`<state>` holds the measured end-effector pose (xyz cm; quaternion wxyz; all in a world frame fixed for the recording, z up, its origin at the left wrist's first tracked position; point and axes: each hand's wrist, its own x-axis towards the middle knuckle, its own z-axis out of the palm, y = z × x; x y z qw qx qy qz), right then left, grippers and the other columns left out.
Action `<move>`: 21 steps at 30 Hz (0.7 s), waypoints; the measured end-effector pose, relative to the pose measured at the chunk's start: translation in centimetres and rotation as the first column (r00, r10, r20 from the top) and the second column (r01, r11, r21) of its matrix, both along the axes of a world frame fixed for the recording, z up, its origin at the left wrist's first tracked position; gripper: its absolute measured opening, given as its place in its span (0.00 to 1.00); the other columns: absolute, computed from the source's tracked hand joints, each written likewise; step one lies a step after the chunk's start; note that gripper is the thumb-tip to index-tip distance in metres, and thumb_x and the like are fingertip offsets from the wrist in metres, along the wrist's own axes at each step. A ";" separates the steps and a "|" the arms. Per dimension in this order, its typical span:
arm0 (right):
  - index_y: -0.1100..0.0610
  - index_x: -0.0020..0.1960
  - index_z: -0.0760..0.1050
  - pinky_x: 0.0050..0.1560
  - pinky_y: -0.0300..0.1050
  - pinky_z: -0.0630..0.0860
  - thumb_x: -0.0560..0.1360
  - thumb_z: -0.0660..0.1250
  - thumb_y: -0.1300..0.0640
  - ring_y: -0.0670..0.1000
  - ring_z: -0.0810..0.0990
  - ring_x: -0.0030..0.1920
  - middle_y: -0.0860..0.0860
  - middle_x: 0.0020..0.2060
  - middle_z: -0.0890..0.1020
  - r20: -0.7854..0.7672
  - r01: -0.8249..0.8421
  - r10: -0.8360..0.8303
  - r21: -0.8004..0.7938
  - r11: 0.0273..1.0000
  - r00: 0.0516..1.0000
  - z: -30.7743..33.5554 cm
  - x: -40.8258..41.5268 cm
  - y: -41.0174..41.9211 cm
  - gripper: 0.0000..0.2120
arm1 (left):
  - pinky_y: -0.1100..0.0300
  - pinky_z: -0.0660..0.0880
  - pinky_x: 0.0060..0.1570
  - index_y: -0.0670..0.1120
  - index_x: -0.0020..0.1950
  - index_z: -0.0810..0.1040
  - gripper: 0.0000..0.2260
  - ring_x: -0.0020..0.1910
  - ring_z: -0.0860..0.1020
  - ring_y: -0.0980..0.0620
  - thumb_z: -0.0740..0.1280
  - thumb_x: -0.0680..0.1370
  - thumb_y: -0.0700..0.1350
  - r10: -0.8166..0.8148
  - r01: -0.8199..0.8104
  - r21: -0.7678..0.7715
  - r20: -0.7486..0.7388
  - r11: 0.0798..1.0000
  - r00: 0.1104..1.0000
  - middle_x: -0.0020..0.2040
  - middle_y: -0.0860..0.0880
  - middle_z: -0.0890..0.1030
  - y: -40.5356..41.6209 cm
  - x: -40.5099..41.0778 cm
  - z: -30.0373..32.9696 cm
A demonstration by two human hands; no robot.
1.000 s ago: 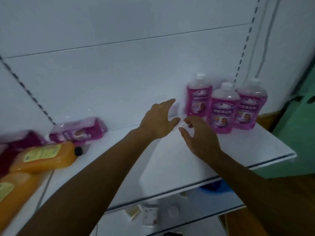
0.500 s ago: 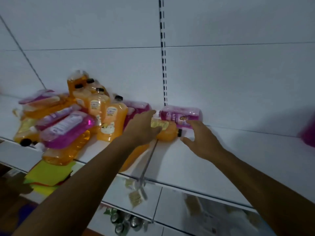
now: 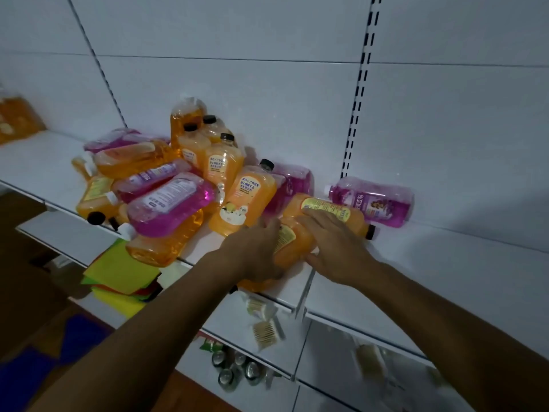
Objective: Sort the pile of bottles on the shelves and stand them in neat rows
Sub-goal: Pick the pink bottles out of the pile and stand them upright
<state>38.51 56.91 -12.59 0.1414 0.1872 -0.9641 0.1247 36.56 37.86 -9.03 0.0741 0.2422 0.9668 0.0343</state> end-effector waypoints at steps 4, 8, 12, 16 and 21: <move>0.53 0.74 0.62 0.71 0.51 0.61 0.72 0.71 0.50 0.53 0.63 0.72 0.52 0.72 0.67 0.008 -0.037 0.037 0.025 0.999 0.999 -0.4 0.1 -0.8 0.34 | 0.52 0.73 0.55 0.49 0.73 0.60 0.40 0.61 0.74 0.45 0.74 0.68 0.60 0.005 -0.007 0.148 0.016 0.989 1.000 0.66 0.46 0.72 -0.3 -0.4 -0.1; 0.52 0.76 0.59 0.71 0.50 0.60 0.73 0.71 0.51 0.53 0.60 0.73 0.51 0.74 0.63 0.038 -0.018 0.018 0.010 1.000 0.999 -0.3 0.3 -1.1 0.35 | 0.57 0.71 0.50 0.48 0.71 0.63 0.37 0.58 0.74 0.48 0.74 0.68 0.60 0.003 -0.021 0.271 0.068 0.962 0.998 0.65 0.47 0.74 -0.5 -0.7 -0.1; 0.53 0.75 0.58 0.70 0.50 0.63 0.73 0.71 0.53 0.54 0.61 0.73 0.53 0.74 0.61 0.040 0.002 -0.003 0.026 1.000 0.999 -0.3 0.2 -1.5 0.35 | 0.56 0.72 0.50 0.49 0.71 0.63 0.35 0.57 0.74 0.48 0.73 0.70 0.60 0.012 -0.053 0.312 0.132 0.949 0.991 0.65 0.47 0.74 -0.5 -0.7 0.1; 0.53 0.76 0.58 0.69 0.49 0.64 0.73 0.71 0.52 0.54 0.60 0.73 0.53 0.74 0.61 0.041 0.022 -0.024 0.042 0.999 0.999 -0.2 0.3 -1.9 0.35 | 0.53 0.74 0.56 0.49 0.73 0.62 0.37 0.61 0.74 0.46 0.72 0.70 0.61 0.015 -0.053 0.284 0.135 0.957 0.991 0.67 0.47 0.72 -0.7 -0.6 0.3; 0.53 0.75 0.58 0.69 0.50 0.65 0.73 0.71 0.52 0.54 0.60 0.73 0.52 0.74 0.62 0.041 0.034 -0.036 0.050 0.998 0.998 -0.3 0.4 -2.0 0.36 | 0.54 0.72 0.55 0.52 0.74 0.64 0.33 0.62 0.74 0.47 0.64 0.74 0.66 0.030 -0.050 0.281 0.075 0.958 0.997 0.68 0.48 0.72 -1.4 -0.2 0.1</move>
